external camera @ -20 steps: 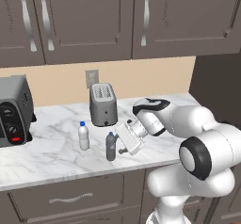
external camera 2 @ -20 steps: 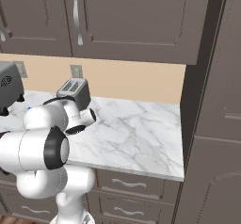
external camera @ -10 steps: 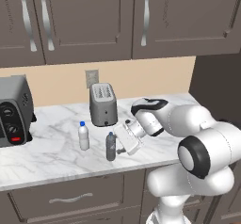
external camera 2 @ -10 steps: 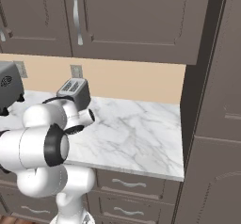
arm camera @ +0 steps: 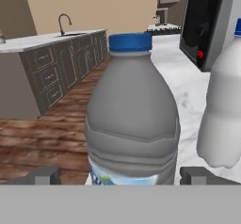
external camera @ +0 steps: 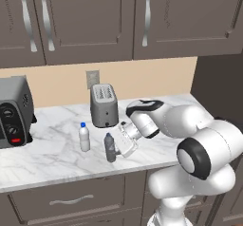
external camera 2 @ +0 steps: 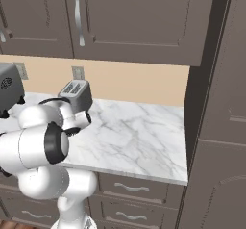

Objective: Take the bottled waters from the counter and place them in the freezer to freeze. Close the freezer door after placing the bottles.

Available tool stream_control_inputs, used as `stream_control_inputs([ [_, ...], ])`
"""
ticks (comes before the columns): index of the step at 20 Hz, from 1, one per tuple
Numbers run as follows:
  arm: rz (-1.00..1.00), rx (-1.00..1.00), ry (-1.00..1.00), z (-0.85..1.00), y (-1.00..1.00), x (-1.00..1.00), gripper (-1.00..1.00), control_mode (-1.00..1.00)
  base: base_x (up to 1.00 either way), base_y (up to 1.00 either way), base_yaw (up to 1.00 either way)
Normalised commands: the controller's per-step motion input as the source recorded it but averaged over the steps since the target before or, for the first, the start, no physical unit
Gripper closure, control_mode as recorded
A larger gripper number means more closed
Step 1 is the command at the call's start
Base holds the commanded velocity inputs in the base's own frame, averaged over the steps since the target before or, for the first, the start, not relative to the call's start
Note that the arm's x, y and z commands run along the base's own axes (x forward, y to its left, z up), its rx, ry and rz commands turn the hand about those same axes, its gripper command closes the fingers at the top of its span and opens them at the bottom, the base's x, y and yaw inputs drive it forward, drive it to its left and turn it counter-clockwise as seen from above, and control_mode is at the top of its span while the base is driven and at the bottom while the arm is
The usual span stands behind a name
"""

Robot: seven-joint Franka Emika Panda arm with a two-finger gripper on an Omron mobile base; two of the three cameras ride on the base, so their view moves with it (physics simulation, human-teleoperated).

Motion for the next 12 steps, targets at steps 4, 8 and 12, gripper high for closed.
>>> stream_control_inputs([
  [4,0.0,0.0,0.02,0.0,0.04,0.0,-1.0,-1.0,0.0,0.0,0.0],
  [8,0.0,0.0,0.0,0.0,0.0,0.0,-1.0,-1.0,0.0,0.0,0.0],
  [12,0.0,0.0,0.0,0.0,0.0,0.0,1.0,-1.0,0.0,0.0,0.0],
])
